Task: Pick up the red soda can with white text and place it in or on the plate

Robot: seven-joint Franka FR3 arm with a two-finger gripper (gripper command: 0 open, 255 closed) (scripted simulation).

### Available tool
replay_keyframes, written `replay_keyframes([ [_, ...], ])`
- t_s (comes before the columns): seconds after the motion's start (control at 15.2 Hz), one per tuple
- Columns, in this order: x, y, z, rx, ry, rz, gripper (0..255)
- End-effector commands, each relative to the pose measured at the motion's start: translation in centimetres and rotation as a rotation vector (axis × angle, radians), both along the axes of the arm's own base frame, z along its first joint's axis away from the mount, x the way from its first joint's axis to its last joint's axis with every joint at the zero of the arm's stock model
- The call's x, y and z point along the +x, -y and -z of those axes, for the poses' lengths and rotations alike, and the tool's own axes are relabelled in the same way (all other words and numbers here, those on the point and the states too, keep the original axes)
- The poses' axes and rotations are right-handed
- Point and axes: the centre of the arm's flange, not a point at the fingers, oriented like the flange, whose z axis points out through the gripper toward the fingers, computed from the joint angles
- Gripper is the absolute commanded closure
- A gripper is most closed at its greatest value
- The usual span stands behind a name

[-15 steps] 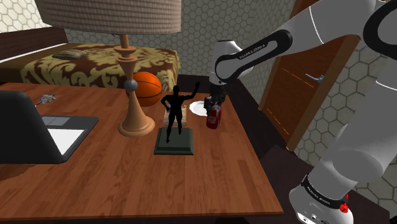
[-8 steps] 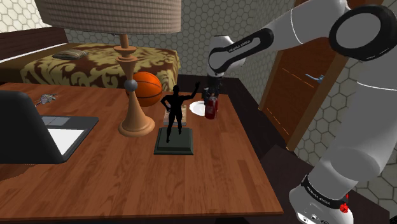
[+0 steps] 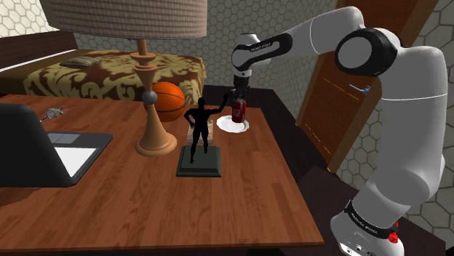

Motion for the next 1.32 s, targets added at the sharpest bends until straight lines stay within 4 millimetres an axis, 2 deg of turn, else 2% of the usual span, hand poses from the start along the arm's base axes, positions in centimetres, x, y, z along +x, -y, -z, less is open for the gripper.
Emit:
replay_keyframes([
  [0.0, 2.2, 1.5, -0.3, 0.000, 0.001, -0.001, 255],
  [0.4, 8.5, 6.1, -1.1, 0.000, 0.001, -0.001, 255],
  [1.25, 8.5, 6.1, 5.8, 0.000, 0.001, -0.001, 255],
])
